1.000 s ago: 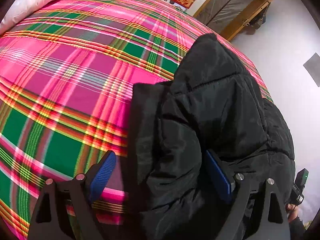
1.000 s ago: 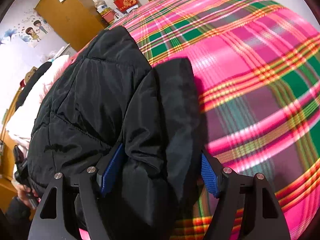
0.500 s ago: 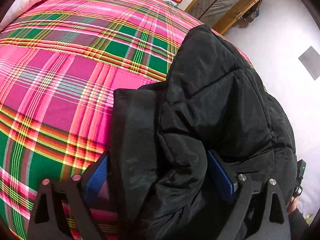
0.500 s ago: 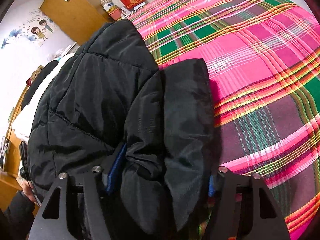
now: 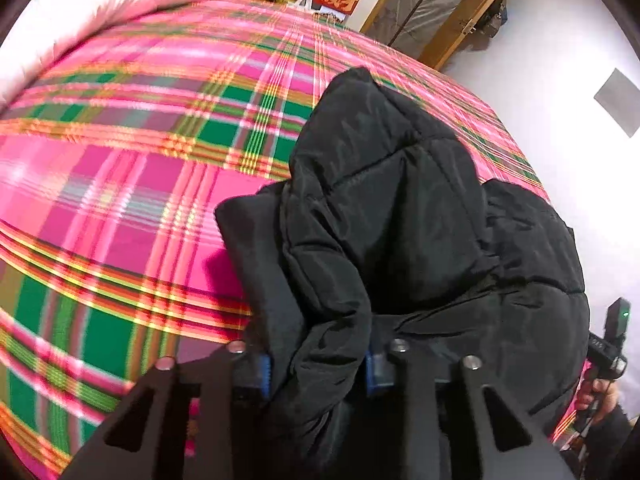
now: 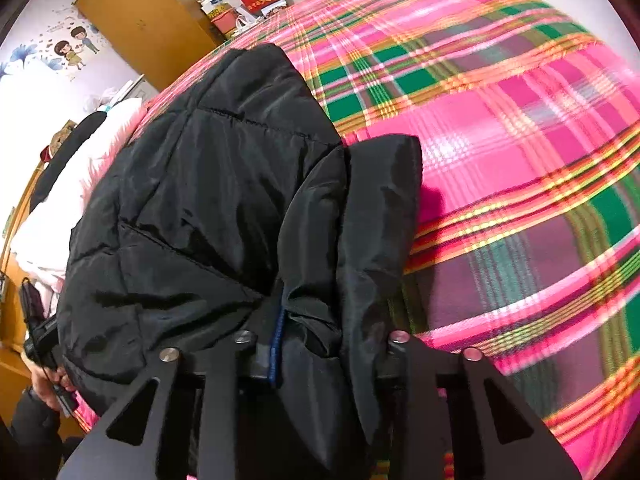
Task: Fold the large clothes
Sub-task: 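Fold the lifted side over onto the first fold with both tools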
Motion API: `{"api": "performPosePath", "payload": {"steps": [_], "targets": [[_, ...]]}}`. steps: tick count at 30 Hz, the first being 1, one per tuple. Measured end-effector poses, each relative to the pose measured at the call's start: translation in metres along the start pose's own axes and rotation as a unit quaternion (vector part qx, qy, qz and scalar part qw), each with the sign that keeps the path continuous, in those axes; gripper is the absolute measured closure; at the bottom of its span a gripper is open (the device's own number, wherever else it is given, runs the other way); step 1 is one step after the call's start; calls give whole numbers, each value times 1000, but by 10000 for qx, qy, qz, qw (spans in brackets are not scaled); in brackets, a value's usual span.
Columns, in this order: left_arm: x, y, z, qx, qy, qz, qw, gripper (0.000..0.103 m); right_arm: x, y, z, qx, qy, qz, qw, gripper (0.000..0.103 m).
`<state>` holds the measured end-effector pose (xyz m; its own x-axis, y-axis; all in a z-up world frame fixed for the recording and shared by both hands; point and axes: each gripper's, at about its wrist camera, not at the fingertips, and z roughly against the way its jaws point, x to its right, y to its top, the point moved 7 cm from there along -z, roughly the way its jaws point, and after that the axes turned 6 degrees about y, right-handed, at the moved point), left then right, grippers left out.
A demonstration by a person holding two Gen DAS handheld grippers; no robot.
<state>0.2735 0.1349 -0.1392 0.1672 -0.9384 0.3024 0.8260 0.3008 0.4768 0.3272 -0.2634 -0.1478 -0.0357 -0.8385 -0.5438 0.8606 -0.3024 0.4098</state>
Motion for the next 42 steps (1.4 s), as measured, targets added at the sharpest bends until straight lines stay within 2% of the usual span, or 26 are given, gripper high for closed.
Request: {"api": "performPosePath", "payload": {"steps": [10, 16, 23, 34, 42], "targets": [[18, 1, 72, 420, -66, -229, 9988, 78, -23, 1, 57, 313, 151, 147, 9993, 80], [21, -2, 100, 572, -159, -241, 9979, 78, -29, -5, 77, 430, 248, 155, 9986, 80], [20, 4, 118, 716, -172, -244, 9970, 78, -41, 5, 82, 545, 360, 242, 9976, 80], [14, 36, 132, 933, -126, -275, 9952, 78, -60, 29, 75, 628, 514, 373, 9960, 80], [56, 69, 121, 1062, -339, -377, 9931, 78, -36, 77, 89, 884, 428, 338, 9946, 80]]}}
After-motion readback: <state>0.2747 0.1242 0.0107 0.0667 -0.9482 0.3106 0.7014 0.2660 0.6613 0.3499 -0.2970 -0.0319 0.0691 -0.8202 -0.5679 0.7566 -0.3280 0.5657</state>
